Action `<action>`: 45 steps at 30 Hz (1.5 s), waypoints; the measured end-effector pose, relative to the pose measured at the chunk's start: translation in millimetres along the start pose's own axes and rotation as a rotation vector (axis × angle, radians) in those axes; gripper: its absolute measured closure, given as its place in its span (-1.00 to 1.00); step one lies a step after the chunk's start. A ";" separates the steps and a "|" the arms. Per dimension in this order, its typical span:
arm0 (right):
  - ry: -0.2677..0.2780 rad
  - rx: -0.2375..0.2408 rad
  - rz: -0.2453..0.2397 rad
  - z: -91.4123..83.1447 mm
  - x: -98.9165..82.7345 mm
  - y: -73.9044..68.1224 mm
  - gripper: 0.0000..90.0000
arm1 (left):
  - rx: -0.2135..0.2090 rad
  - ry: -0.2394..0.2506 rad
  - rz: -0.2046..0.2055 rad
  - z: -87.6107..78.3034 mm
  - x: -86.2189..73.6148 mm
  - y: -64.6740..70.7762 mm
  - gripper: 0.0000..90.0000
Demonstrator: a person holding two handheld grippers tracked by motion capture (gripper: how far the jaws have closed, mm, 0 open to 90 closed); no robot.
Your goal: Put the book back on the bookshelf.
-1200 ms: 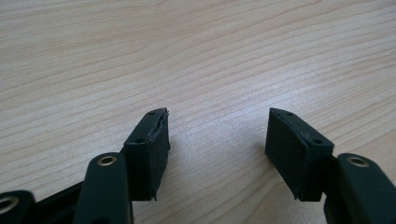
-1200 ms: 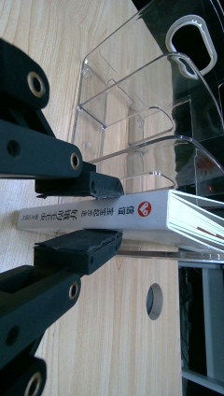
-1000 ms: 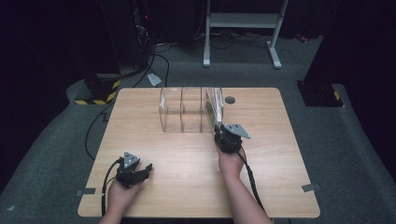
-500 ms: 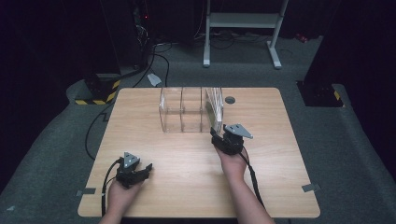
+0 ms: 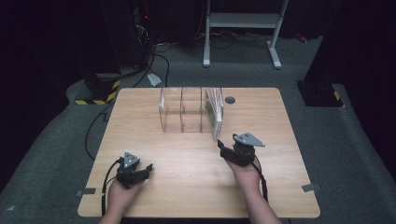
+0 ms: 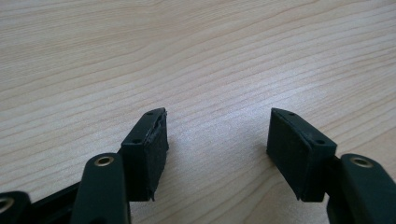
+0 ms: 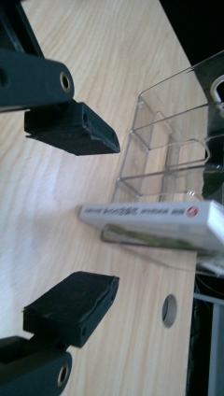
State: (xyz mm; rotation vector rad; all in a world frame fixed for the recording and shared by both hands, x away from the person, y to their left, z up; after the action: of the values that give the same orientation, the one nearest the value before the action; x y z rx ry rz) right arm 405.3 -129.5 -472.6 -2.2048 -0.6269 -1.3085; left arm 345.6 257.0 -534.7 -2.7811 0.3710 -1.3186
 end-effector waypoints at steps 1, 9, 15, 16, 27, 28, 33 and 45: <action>0.000 0.000 0.000 0.0 0.0 0.0 -0.34 | 0.000 0.000 0.000 0.0 0.0 0.0 -0.16; -0.053 -0.087 -0.035 -33.8 -24.5 19.4 -0.41 | 0.000 0.000 0.000 0.0 0.0 0.1 -0.16; -0.127 -0.136 -0.032 -47.6 -41.5 35.5 -0.50 | 0.000 0.000 0.002 0.0 0.0 -0.1 -0.16; -0.155 -0.160 -0.015 -53.2 -50.2 43.1 -0.51 | 0.000 0.000 0.003 0.0 0.0 -0.1 -0.16; -0.300 -0.203 0.076 -69.2 -82.7 73.7 -0.63 | -0.005 -0.001 0.007 0.0 0.2 -0.1 -0.18; -0.300 -0.203 0.076 -69.2 -82.7 73.7 -0.63 | -0.005 -0.001 0.007 0.0 0.2 -0.1 -0.18; -0.312 -0.169 0.054 -65.8 -82.0 69.8 -0.66 | -0.006 0.001 0.006 0.2 0.1 0.0 -0.18; -0.305 -0.178 0.060 -58.1 -79.8 63.6 -0.63 | -0.010 -0.001 0.011 0.1 0.2 0.2 -0.20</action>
State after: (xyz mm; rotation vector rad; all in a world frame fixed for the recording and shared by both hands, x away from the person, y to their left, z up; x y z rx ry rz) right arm 371.1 -225.3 -531.2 -2.5767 -0.5659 -1.0407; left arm 345.7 256.7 -534.6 -2.7836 0.3938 -1.3162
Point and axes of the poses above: each handheld gripper's, and its own axes: z roughly forward along the jaws, x roughly out of its top, y roughly to its right, the point moved 1 cm from there along z, roughly forward along the jaws, and after that the axes turned 12 degrees about x, right-handed, at the moved point
